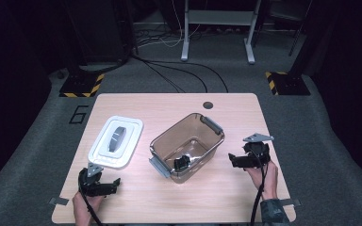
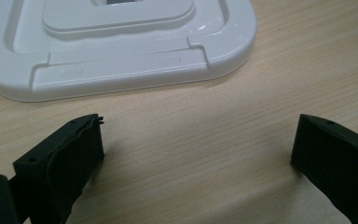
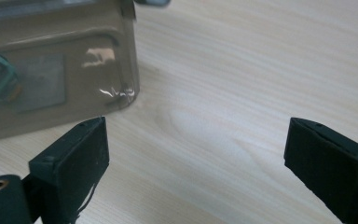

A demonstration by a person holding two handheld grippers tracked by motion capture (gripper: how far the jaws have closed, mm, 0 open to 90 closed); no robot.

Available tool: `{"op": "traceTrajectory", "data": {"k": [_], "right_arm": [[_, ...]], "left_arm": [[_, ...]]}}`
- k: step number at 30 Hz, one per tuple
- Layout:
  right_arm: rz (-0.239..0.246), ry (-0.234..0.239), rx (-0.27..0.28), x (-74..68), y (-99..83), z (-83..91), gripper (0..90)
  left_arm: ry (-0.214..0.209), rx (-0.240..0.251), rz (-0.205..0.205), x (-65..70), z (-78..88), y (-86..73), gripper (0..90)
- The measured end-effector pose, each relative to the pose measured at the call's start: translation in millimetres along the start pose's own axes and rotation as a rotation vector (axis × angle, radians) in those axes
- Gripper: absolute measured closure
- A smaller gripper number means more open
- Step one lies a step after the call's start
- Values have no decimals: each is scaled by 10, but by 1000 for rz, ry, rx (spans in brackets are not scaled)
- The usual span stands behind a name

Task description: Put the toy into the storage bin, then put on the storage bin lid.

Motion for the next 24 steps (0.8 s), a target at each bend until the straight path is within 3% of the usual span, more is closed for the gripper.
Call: {"op": "traceTrajectory", "data": {"k": [10, 19, 24], "right_arm": [[-48, -41, -16, 116, -364, -253, 39], [-53, -110, -26, 183, -523, -356, 1], [-77, -108, -52, 172, -632, -422, 0]], "left_arm": [[-1, 0, -1, 0, 1, 0, 16], [-4, -11, 0, 3, 10, -2, 16], [-4, -6, 3, -2, 3, 1, 15]]}}
Point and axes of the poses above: each handheld gripper's, and its own axes: z roughly backward along the jaws, y roughly out of its top, x roughly to its right, the point moved 4 cm from there along -z, roughly forward along the jaws, and after that the axes turned 2 degrees about -z, right-handed, at the moved point
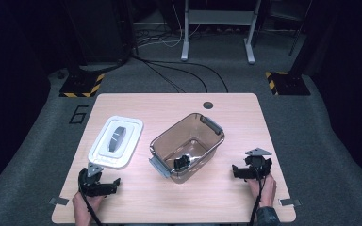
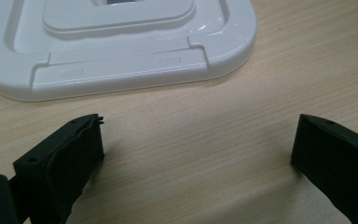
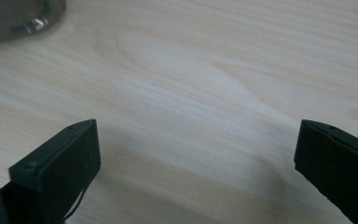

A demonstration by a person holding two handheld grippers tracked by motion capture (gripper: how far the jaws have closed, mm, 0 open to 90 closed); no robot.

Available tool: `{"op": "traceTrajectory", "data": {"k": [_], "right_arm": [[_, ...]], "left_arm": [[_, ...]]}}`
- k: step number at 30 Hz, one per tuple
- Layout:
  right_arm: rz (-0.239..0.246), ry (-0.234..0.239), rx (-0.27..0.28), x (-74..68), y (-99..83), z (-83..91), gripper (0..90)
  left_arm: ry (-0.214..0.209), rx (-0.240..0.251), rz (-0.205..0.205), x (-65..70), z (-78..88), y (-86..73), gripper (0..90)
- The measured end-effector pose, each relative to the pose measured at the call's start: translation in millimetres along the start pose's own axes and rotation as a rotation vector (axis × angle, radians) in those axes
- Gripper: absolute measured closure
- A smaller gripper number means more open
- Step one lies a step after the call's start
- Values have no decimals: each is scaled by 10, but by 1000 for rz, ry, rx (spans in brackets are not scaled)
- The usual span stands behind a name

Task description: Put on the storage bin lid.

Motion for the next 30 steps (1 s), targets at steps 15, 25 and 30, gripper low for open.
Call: {"op": "traceTrajectory", "data": {"k": [15, 25, 30], "right_arm": [[-19, 40, 45, 25, -130, -4, 0], [-20, 41, 42, 30, -127, -7, 0], [-30, 39, 45, 26, -122, -12, 0]], "left_arm": [[1, -27, 12, 7, 22, -1, 11], [-42, -4, 2, 1, 164, 233, 0], [-37, 6, -11, -36, 177, 389, 0]]}}
Point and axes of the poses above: each handheld gripper's, and its own axes: z roughly backward along the jaws, y roughly out of its top, x roughly to its right, the point moved 4 cm from there along -z, roughly forward along the jaws, and after that the axes turned 2 degrees about -z, right-handed, at the moved point
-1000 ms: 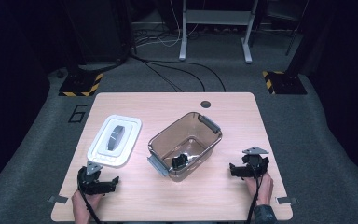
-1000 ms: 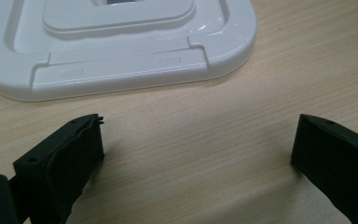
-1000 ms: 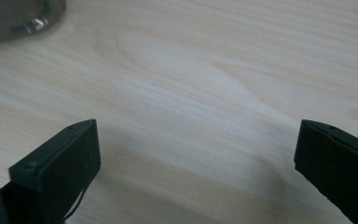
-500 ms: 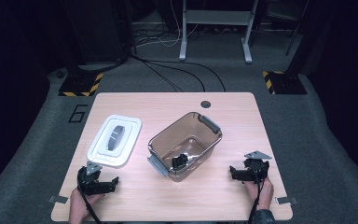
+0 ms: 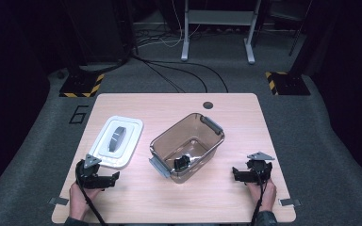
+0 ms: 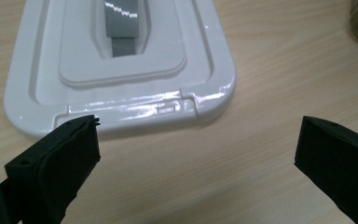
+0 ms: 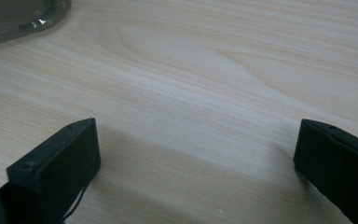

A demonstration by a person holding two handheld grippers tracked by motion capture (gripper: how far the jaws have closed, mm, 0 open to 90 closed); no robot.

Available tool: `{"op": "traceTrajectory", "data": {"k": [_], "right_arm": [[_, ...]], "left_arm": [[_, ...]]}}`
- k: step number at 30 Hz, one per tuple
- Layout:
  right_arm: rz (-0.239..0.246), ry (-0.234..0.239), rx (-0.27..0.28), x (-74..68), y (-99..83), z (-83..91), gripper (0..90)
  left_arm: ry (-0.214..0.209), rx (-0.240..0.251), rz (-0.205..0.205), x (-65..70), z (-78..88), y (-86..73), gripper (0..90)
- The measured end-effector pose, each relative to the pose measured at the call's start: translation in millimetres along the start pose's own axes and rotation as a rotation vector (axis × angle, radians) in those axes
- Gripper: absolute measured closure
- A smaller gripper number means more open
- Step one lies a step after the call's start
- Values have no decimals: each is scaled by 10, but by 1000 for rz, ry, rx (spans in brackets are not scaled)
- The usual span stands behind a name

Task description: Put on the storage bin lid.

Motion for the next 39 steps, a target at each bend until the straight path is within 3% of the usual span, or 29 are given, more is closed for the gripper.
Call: {"op": "traceTrajectory", "data": {"k": [12, 15, 20, 26, 39], "right_arm": [[-1, -2, 1, 3, 2, -2, 1], [-2, -3, 2, 4, 3, -2, 3], [-2, -3, 2, 4, 3, -2, 4], [-2, -3, 3, 5, 4, -2, 5], [7, 2, 6, 5, 4, 2, 24]], "left_arm": [[-11, 5, -19, -143, -194, 350, 0], [-14, -13, -26, -179, -271, 409, 0], [12, -18, -26, -233, -397, 512, 0], [6, -35, -6, -278, -525, 590, 0], [66, -40, 16, -426, -819, 687, 14]]}}
Point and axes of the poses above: each handheld gripper's, and its own axes: z roughly backward along the jaws, y roughly out of its top, x roughly to its right, the point moved 4 cm from there along -z, roughly forward along the jaws, and after that the axes turned 2 degrees about -z, right-handed, at the moved point
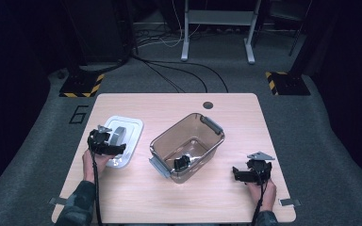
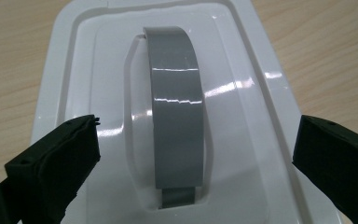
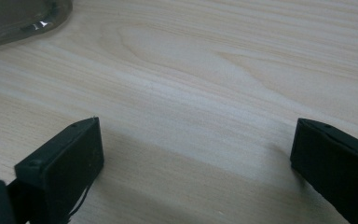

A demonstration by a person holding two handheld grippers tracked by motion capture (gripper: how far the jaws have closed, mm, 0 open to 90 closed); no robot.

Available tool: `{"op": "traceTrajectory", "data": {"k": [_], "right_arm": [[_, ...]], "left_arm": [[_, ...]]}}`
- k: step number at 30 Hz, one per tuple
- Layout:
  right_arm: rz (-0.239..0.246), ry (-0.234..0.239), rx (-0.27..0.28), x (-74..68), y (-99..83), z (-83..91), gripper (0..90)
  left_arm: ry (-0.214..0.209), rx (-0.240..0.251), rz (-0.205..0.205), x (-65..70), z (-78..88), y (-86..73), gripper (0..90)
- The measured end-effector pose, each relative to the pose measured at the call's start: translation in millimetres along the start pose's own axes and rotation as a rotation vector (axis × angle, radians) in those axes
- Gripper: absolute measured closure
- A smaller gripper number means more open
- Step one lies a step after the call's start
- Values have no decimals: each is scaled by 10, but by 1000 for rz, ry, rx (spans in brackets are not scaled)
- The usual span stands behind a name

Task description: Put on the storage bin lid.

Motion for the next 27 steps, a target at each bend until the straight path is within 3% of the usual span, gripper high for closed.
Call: {"op": "traceTrajectory", "data": {"k": [4, 6, 9, 14, 24, 27], "right_arm": [[9, 3, 2, 2, -1, 3, 28], [9, 4, 2, 2, -1, 3, 29], [8, 5, 2, 2, -1, 2, 29], [7, 4, 1, 1, -2, 4, 29], [8, 5, 1, 1, -1, 4, 30], [8, 5, 1, 1, -2, 4, 30]], "left_arm": [[24, 14, -2, -35, -60, 15, 176], [32, 17, 7, -40, -84, 31, 319], [47, 19, 16, -49, -110, 49, 430], [57, 30, -8, -62, -119, 64, 658], [22, 73, 4, -86, -10, 84, 665], [17, 85, -11, -75, 39, 108, 666]]}}
Point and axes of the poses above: each handheld gripper's, and its own axes: z roughly backward along the jaws, y roughly out of its top, x roughly to its right, the point moved 4 cm from there along -z, roughly forward along the jaws, and after that the axes turned 2 degrees about -z, right-handed, at the moved point
